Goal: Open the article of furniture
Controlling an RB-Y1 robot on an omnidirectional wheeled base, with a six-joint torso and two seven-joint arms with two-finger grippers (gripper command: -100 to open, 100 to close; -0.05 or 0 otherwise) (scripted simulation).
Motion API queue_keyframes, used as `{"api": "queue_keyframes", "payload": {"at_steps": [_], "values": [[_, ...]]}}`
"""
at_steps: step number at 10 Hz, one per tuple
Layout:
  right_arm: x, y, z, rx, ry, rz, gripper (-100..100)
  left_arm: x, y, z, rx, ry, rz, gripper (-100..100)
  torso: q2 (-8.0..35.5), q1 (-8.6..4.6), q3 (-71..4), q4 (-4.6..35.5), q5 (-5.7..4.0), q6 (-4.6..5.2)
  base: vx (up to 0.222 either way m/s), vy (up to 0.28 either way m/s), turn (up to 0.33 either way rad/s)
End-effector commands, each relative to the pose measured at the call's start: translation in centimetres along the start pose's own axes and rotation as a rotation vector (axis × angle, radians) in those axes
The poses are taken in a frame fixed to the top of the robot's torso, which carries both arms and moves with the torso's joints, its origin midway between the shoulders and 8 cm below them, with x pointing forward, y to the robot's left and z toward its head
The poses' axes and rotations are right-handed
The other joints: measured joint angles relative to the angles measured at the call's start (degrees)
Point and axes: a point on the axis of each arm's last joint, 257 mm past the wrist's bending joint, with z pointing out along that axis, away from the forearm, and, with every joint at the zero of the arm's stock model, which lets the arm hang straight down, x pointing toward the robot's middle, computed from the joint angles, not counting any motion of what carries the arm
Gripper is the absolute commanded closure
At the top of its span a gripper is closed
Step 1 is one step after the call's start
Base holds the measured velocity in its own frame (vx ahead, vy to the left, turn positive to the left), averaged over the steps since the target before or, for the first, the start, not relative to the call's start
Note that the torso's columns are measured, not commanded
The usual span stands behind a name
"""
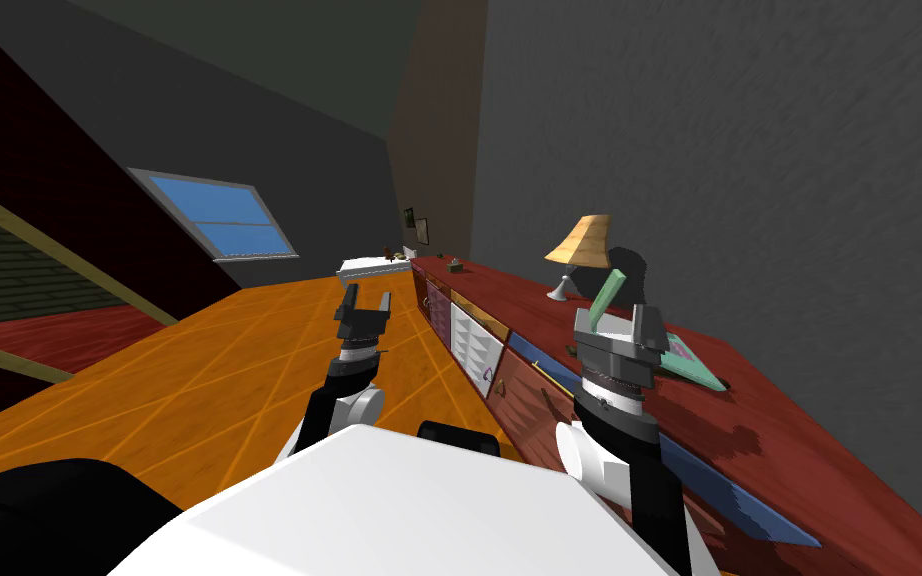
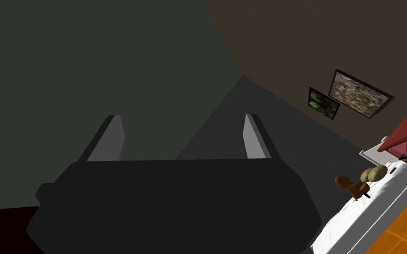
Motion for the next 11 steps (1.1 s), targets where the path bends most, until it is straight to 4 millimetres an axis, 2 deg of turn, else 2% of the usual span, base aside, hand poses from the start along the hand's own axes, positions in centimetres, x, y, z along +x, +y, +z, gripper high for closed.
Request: {"api": "queue_keyframes", "payload": {"at_steps": [1, 9, 10, 11], "values": [[0.0, 0.0, 0.0, 0.000, 0.000, 0.000, 0, 0.0, 0.0, 0.0, 0.000, 0.000, 0.000, 0, 2.32, 0.00, -4.67, 2.35, 0.00, 0.00, 0.000, 0.000, 0.000], [0.0, 0.0, 0.0, 0.000, 0.000, 0.000, 0, 0.0, 0.0, 0.0, 0.000, 0.000, 0.000, 0, 35.39, 0.00, -70.73, 35.37, 0.00, 0.00, 0.000, 0.000, 0.000], [0.9, -0.8, -0.1, 0.016, 0.044, -0.011, -100, 0.0, 0.0, 0.0, 0.000, 0.000, 0.000, 0, 39.62, 0.00, -79.19, 39.60, 0.00, 0.00, -0.011, 0.001, 0.095], [1.7, -1.5, -0.2, 0.033, 0.077, -0.020, -100, 0.0, 0.0, 0.0, 0.000, 0.000, 0.000, 0, 41.59, 0.00, -83.11, 41.50, 0.00, -0.02, -0.041, -0.003, 0.127]]}}
